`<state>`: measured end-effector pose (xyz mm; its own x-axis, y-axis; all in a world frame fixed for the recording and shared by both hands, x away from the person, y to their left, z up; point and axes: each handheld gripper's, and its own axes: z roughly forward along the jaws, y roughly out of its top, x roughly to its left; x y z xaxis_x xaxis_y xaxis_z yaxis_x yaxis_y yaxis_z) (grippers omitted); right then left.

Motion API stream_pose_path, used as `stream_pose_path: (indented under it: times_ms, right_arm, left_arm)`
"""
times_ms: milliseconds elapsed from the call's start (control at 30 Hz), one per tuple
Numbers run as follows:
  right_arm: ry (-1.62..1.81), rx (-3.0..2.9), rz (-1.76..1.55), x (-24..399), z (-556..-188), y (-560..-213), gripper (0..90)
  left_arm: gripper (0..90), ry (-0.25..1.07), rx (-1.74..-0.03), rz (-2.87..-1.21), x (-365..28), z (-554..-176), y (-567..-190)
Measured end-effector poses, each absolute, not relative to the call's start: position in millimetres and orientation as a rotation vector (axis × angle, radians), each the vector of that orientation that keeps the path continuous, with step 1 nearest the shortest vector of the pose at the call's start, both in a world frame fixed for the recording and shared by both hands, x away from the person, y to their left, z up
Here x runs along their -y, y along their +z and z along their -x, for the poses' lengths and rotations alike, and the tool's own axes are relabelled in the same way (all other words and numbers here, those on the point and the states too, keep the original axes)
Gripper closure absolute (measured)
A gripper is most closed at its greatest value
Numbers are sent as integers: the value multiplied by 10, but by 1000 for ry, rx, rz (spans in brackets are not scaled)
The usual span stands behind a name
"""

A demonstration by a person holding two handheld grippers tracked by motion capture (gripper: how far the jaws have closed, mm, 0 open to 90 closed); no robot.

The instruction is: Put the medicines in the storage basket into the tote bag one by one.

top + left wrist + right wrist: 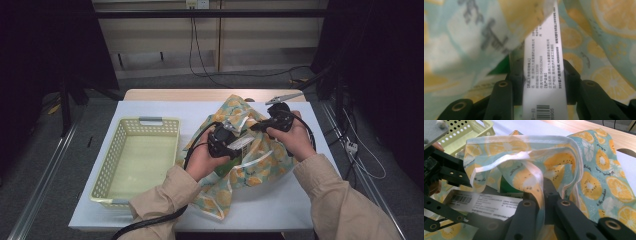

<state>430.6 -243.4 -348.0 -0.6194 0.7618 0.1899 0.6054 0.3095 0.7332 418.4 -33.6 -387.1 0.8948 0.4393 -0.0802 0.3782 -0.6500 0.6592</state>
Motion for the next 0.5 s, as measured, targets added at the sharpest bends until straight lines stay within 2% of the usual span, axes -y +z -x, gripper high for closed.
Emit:
stream_pose_path:
  times_ms: [367, 400, 433, 500]
  right_arm:
    - [1193, -2369, -1273, 2512, -4303, -3449, 889]
    - [1189, -2370, -1274, 2516, -4303, -3450, 889]
    - [1191, -2370, -1274, 2519, -4303, -3451, 889]
    - [1193, -2370, -1280, 2524, -4303, -3459, 889]
  left_arm:
    - [604, 145, -539, -2317, 618, -4292, -3937]
    - [552, 172, -570, -2331, 634, -4289, -3940]
    - [457, 114, -554, -2310, 628, -4316, -3963]
    - [410, 96, -568, -2297, 606, -4313, -3949]
